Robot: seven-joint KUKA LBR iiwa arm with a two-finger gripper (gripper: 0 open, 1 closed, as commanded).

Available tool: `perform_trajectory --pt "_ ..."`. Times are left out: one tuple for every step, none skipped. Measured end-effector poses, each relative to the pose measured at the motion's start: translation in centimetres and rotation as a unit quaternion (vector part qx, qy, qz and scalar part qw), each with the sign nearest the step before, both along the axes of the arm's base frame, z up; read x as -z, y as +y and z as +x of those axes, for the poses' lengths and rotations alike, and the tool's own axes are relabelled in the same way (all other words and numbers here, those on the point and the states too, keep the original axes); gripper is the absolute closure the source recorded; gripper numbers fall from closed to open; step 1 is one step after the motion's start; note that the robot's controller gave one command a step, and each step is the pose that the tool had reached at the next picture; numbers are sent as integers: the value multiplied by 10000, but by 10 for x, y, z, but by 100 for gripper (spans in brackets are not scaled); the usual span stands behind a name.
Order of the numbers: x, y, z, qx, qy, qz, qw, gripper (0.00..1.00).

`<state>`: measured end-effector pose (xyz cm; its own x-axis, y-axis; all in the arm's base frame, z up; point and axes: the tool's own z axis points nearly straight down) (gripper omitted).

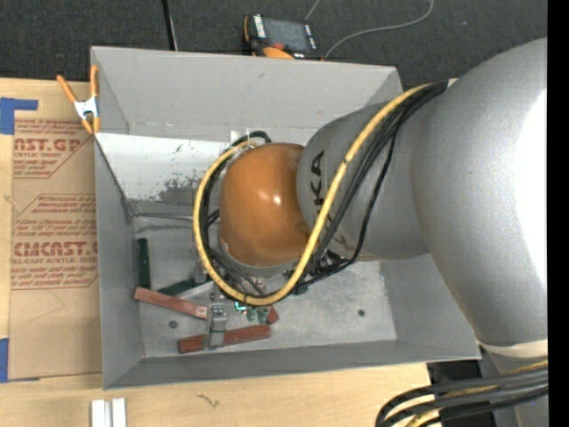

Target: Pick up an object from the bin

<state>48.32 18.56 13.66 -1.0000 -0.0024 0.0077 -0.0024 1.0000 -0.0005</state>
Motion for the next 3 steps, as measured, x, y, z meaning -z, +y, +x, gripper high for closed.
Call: perform_trajectory --pt "71 -22 41 -1 -25 -1 10000 0" --pt "67 -21 41 -12 -37 8 10000 100" --pt "-82 -8 62 -1376 -84 15 9905 100"
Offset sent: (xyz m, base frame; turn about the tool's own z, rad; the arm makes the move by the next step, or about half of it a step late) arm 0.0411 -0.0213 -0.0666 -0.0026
